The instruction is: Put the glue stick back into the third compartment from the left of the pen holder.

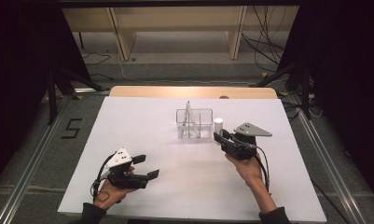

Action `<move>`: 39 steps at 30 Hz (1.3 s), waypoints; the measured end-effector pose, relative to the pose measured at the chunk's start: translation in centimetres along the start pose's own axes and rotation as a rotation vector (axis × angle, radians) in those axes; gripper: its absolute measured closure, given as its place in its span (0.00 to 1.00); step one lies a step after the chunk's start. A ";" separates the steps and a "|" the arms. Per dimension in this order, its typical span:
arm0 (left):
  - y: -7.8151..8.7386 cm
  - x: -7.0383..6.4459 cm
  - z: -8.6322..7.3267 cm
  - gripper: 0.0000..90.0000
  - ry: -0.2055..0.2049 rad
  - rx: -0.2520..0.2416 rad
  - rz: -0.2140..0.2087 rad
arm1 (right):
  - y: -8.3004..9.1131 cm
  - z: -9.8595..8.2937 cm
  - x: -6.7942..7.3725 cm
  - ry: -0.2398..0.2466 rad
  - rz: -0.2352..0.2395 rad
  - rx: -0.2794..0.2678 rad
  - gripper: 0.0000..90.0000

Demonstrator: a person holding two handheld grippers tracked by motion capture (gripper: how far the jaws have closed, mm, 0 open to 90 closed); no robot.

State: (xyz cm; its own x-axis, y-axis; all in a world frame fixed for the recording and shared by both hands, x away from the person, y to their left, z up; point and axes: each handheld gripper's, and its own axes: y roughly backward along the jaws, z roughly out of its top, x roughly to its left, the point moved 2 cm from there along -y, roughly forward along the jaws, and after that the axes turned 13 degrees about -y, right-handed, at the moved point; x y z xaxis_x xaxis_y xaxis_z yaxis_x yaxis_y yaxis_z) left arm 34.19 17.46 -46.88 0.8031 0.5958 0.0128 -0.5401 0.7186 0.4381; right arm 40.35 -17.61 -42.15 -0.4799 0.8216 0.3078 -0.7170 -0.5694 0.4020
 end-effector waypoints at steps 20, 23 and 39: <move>0.6 0.2 -0.6 0.19 0.005 -0.014 0.028 | -4.5 5.1 0.9 -0.006 -0.033 -0.008 0.79; 0.7 0.2 -0.6 0.19 0.000 -0.014 0.037 | -5.0 5.4 0.7 -0.013 -0.042 -0.006 0.79; 0.6 0.2 -0.8 0.19 -0.006 -0.015 0.050 | -7.3 5.8 -0.5 -0.058 -0.089 0.009 0.79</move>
State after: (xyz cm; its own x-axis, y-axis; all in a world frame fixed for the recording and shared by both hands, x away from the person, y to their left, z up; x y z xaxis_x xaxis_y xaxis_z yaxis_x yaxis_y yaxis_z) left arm 33.81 18.35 -47.36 0.7762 0.6292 0.0394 -0.5833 0.6931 0.4235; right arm 48.78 -14.02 -40.23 -0.3847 0.8659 0.3196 -0.7506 -0.4950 0.4377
